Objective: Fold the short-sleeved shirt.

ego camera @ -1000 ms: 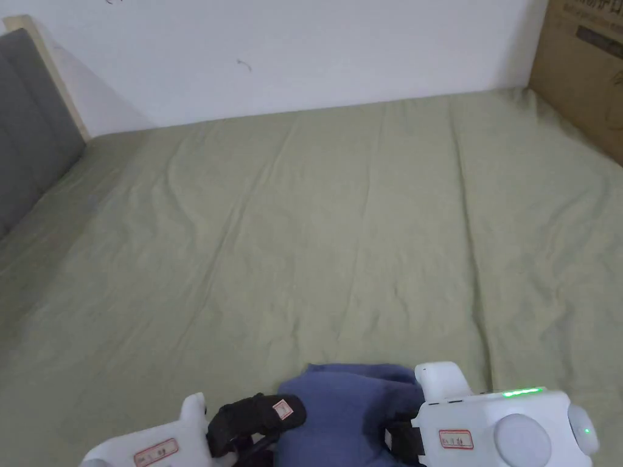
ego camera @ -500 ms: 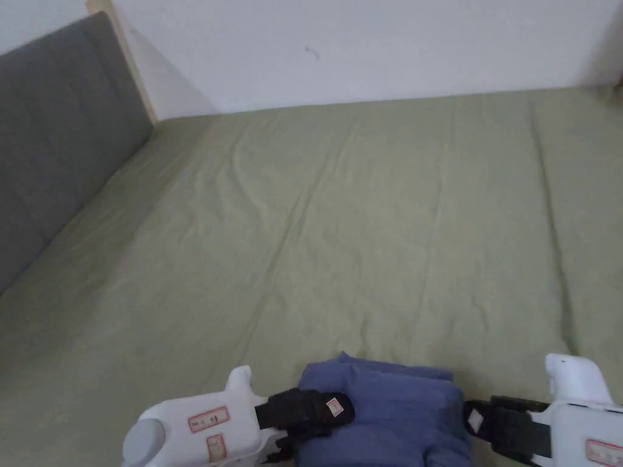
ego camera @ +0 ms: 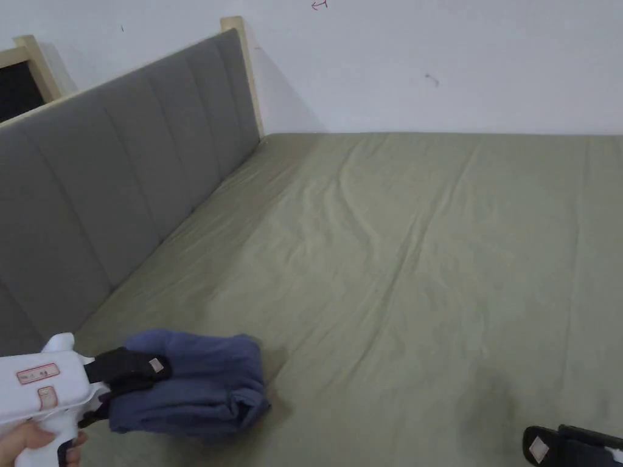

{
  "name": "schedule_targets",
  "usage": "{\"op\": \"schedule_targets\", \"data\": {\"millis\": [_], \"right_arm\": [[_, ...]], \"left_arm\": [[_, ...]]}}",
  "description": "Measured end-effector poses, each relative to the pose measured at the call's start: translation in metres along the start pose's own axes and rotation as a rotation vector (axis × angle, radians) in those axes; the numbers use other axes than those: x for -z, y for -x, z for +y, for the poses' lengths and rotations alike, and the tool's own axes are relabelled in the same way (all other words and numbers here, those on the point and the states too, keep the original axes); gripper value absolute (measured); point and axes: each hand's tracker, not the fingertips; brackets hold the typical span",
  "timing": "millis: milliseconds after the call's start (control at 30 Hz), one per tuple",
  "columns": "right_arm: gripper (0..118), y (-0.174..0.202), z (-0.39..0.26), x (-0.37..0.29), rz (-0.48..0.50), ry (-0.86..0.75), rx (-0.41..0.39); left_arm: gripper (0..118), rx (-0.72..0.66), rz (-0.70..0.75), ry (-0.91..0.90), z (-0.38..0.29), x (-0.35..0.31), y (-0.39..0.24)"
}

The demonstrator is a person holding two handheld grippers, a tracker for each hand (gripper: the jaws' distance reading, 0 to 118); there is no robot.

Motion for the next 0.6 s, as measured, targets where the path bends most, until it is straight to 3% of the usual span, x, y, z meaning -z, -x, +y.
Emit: {"op": "schedule_targets", "data": {"millis": [67, 100, 267, 333, 367, 400, 433, 600], "right_arm": [[0, 0.007, 0.0, 0.007, 0.001, 0.007, -0.009], [0, 0.01, 0.0, 0.008, -0.001, 0.011, -0.02], [0, -0.001, -0.001, -0.007, -0.009, -0.007, -0.032], [0, -0.005, -0.001, -0.02, -0.033, -0.033, -0.026], [0, -0.006, -0.002, -0.027, -0.046, -0.046, -0.025], [0, -0.007, -0.003, -0.036, -0.064, -0.064, -0.031], [0, -0.008, -0.003, -0.045, -0.083, -0.079, -0.035], [0, -0.015, -0.006, -0.102, -0.191, -0.169, -0.055]], "left_arm": [[115, 0.038, 0.162, -0.056, -0.001, -0.002, -0.003], [114, 0.056, 0.185, -0.154, -0.002, -0.02, -0.004], [112, 0.188, 0.145, -0.197, -0.025, -0.059, -0.036], [100, 0.252, 0.086, -0.161, -0.045, -0.073, -0.061], [80, 0.279, 0.05, -0.144, -0.058, -0.076, -0.08], [36, 0.311, 0.026, -0.138, -0.073, -0.077, -0.097], [3, 0.347, 0.024, -0.127, -0.09, -0.075, -0.116], [1, 0.499, -0.011, -0.041, -0.163, -0.037, -0.2]]}}
